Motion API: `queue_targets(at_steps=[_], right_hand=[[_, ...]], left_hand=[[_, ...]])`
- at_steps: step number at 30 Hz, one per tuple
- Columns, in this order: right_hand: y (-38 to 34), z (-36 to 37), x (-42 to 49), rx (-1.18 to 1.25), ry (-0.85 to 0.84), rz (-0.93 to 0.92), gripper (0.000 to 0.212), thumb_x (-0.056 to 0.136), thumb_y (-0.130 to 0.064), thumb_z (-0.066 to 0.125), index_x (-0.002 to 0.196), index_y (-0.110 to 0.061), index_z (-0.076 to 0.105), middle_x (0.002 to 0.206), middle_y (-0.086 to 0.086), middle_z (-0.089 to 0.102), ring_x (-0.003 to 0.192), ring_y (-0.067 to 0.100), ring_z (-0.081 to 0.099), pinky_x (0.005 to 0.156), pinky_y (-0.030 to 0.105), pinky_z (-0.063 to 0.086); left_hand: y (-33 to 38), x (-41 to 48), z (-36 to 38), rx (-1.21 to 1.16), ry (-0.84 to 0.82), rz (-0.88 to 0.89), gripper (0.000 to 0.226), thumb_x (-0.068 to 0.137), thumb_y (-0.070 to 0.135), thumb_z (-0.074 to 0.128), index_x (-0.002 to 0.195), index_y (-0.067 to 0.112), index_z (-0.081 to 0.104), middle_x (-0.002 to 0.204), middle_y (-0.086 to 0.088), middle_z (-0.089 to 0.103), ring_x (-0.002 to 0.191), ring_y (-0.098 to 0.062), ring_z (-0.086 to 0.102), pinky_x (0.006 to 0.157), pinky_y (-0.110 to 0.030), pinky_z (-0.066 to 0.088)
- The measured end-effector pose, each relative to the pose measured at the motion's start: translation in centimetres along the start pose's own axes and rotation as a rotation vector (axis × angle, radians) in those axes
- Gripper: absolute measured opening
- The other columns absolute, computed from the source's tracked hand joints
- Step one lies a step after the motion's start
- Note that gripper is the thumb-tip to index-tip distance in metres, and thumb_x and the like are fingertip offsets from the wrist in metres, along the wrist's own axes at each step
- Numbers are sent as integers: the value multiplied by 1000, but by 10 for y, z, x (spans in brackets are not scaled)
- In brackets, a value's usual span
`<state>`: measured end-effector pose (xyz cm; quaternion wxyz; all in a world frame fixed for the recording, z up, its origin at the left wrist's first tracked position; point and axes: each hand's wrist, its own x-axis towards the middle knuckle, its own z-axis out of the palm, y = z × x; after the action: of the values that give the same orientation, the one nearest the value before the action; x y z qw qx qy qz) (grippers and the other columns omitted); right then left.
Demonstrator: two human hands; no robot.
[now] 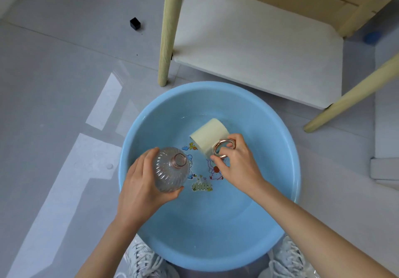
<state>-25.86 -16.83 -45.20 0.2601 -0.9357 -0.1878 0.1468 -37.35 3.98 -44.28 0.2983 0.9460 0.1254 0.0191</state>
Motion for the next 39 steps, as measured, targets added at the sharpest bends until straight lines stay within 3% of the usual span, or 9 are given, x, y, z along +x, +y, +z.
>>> queue_targets(at_steps=[8,14,18,23,26,29,33,36,39], right_hand=[[-12,-20,-11,218,-129,204,22,84,-27,72,64,-19,66,93,-2,52,89,7,53,79,15,38],[-7,-56,-21,453,-133,444,43,84,-36,71,52,-12,56,59,-2,57,53,5,49,54,12,35],[-4,-73,-31,738,-83,566,42,77,-39,70,51,-9,57,63,6,57,84,29,64,89,34,53],[-16,-92,-38,864,-71,544,40,73,-42,69,46,-15,58,59,0,54,83,22,65,97,40,51],[-26,-101,-39,944,-90,501,61,48,-67,81,47,-10,59,65,2,58,83,18,67,85,25,55],[-36,-105,-39,920,-90,413,81,47,-72,80,58,4,55,76,11,62,88,20,68,89,32,52],[-56,-108,-37,777,-114,320,56,55,-75,71,52,-20,63,81,12,65,96,26,66,98,39,47],[-68,-109,-34,694,-104,229,30,72,-52,70,50,-32,66,94,8,66,94,31,63,89,30,49],[-80,-110,-31,630,-85,163,32,81,-32,71,49,-35,66,105,11,64,80,16,63,71,13,46]], left_hand=[[-3,0,2,3,6,6,104,45,37,93,130,9,40,125,-11,55,112,-26,51,91,-27,37],[-4,0,3,-8,16,12,105,42,35,94,129,7,41,125,-13,55,113,-22,46,92,-29,36],[-1,0,1,-22,23,16,105,40,34,94,127,6,43,122,-14,57,110,-20,45,89,-28,36],[1,0,-2,-49,23,21,105,39,34,94,126,8,42,121,-13,58,109,-19,44,88,-27,35],[2,0,-2,-61,23,12,105,39,37,94,126,10,41,121,-11,58,108,-17,45,86,-24,39],[2,-2,-4,-45,20,3,104,41,43,91,127,11,42,123,-8,59,111,-15,45,83,-29,49],[1,-2,-5,-53,10,6,103,43,45,90,128,11,41,124,-7,58,112,-15,45,84,-30,49],[0,-2,-3,-73,-3,8,103,44,44,91,128,10,41,125,-7,58,112,-16,46,88,-25,42],[1,-2,-5,-86,10,0,103,43,44,91,127,9,43,124,-7,58,111,-15,46,87,-23,41]])
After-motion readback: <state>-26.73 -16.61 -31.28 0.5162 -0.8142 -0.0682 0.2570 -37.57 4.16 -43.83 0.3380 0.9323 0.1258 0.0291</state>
